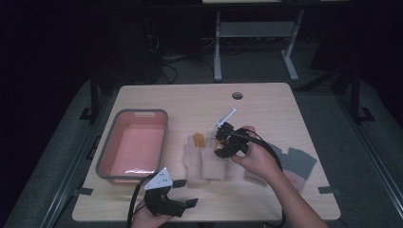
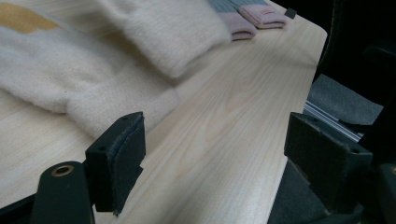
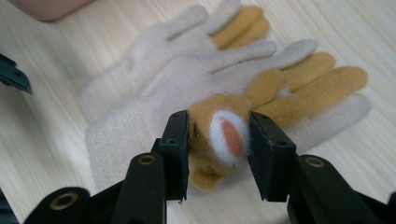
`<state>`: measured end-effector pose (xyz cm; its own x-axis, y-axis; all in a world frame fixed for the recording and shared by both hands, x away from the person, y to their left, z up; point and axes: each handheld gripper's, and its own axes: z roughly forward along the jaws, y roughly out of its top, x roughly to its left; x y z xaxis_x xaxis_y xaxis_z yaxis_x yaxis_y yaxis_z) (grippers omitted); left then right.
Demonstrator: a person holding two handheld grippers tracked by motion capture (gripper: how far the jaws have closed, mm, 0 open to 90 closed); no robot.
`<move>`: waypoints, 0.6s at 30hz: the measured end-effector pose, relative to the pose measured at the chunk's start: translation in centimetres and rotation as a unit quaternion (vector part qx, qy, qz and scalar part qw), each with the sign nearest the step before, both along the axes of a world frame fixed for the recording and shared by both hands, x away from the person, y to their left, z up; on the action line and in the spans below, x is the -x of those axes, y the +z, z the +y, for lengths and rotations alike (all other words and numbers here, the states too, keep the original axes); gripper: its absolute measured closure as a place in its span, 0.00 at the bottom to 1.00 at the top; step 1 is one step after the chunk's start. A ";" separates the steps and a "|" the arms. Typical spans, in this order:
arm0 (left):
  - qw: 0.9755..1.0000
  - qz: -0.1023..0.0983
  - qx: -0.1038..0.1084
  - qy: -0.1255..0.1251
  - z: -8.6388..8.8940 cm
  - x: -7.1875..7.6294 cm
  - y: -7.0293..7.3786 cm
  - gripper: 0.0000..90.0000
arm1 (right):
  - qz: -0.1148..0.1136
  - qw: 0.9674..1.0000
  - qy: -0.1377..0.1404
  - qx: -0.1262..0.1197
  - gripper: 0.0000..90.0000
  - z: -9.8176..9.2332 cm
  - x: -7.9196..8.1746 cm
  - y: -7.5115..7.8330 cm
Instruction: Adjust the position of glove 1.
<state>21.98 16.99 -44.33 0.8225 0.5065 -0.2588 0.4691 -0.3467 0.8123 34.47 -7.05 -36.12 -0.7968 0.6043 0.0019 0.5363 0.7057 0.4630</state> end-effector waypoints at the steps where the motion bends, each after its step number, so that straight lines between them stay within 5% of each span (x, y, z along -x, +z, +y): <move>1: 1.000 0.000 -0.001 -0.001 0.1 0.0 0.0 0.23 | -0.001 1.000 0.005 0.001 0.67 0.6 0.0 0.0; 18: 1.000 0.001 0.009 0.004 0.4 0.0 0.1 0.23 | -0.004 0.998 0.068 0.017 0.67 6.2 -0.9 -0.2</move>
<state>21.96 17.36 -44.20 0.8179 0.5085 -0.2694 0.4735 -0.3287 0.8172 35.33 -0.84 -36.35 -0.8710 0.4907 -0.0243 0.4309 0.7868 0.4418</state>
